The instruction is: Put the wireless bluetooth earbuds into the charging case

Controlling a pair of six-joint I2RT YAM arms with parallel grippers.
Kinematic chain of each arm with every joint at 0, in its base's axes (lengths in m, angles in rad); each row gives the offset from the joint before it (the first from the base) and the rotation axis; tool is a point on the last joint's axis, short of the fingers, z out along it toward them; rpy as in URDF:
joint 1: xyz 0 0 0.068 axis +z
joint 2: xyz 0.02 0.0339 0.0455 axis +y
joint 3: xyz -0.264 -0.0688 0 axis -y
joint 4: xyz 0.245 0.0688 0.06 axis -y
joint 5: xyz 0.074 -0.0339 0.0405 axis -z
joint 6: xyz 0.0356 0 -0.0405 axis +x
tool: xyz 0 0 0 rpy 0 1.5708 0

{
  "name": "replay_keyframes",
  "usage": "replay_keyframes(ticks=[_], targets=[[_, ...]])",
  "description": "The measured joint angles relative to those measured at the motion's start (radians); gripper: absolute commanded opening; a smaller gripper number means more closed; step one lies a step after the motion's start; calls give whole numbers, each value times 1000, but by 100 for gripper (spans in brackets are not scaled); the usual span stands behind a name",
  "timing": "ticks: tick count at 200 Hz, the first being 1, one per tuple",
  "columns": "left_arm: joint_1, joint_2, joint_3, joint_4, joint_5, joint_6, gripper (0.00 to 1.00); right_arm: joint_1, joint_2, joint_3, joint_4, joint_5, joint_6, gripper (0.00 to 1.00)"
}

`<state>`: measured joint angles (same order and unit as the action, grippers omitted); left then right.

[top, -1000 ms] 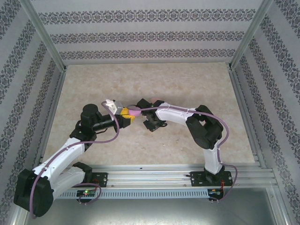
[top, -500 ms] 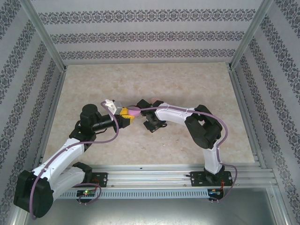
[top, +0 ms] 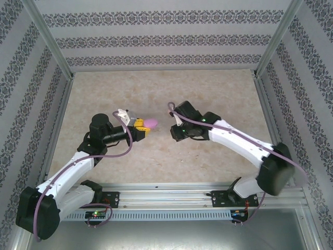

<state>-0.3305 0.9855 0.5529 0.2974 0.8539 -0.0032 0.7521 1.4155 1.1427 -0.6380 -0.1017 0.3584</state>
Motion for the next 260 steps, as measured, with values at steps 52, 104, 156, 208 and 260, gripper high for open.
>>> replay_keyframes(ticks=[52, 104, 156, 208, 260], targets=[[0, 42, 37, -4, 48, 0, 21, 76, -106, 8, 74, -230, 48, 17], [0, 44, 43, -8, 89, 0, 21, 82, -39, 132, 75, -305, 47, 16], [6, 44, 43, -10, 96, -5, 21, 74, -10, 187, 65, -309, 48, 16], [10, 45, 43, -8, 107, -29, 21, 23, -12, 200, 70, -307, 60, 16], [10, 45, 43, -3, 137, -42, 21, -4, -14, 214, 100, -307, 63, 17]])
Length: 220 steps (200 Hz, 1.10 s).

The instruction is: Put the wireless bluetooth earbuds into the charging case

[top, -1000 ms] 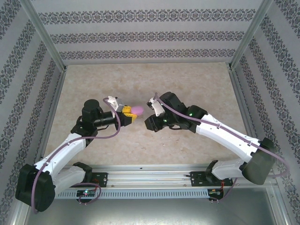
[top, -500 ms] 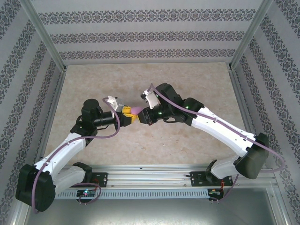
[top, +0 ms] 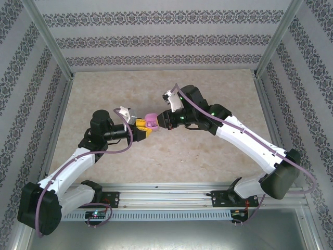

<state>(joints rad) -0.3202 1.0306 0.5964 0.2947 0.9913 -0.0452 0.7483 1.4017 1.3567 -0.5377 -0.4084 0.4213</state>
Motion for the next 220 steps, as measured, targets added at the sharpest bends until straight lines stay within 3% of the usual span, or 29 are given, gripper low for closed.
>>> replay_keyframes(ticks=[116, 220], targets=[[0, 15, -3, 55, 41, -47, 21, 0, 23, 0, 12, -87, 11, 17], [0, 20, -12, 87, 64, -73, 21, -13, 29, 0, -8, -98, 10, 24]])
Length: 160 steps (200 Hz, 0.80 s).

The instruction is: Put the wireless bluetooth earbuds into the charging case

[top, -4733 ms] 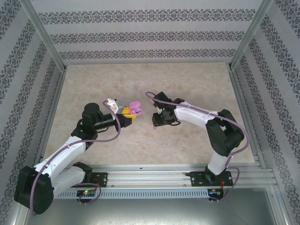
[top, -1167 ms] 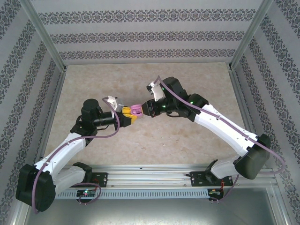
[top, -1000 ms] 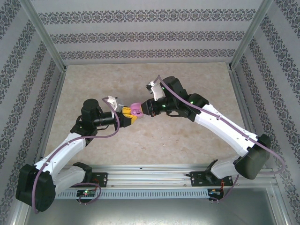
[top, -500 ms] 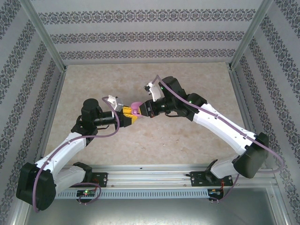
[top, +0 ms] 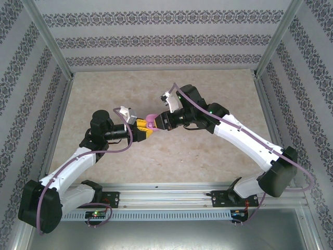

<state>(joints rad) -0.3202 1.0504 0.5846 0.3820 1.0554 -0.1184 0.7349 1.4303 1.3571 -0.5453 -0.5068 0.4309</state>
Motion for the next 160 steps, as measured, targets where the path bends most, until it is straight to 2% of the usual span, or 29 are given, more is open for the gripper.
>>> replay_keyframes(ticks=[81, 160], targets=[[0, 0, 0, 11, 7, -8, 22, 0, 0, 27, -36, 1, -10, 35], [0, 0, 0, 31, 11, -10, 22, 0, -19, 71, -87, 58, 2, 38]])
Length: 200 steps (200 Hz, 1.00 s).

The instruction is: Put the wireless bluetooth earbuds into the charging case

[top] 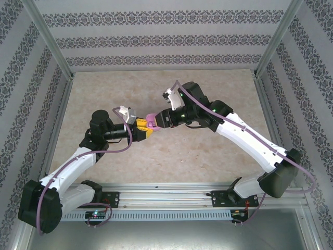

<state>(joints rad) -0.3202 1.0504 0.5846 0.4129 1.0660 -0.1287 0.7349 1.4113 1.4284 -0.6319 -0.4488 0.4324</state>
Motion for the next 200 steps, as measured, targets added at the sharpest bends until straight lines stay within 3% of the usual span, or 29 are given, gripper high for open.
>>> replay_keyframes(ticks=[60, 170, 200], targets=[[0, 0, 0, 2, 3, 0, 23, -20, -68, 18, 0, 68, 42, 46], [0, 0, 0, 27, 6, -11, 23, -26, 17, -3, 103, 64, 150, 49], [0, 6, -2, 38, -1, -24, 24, -26, -37, -65, 118, 59, 201, 58]])
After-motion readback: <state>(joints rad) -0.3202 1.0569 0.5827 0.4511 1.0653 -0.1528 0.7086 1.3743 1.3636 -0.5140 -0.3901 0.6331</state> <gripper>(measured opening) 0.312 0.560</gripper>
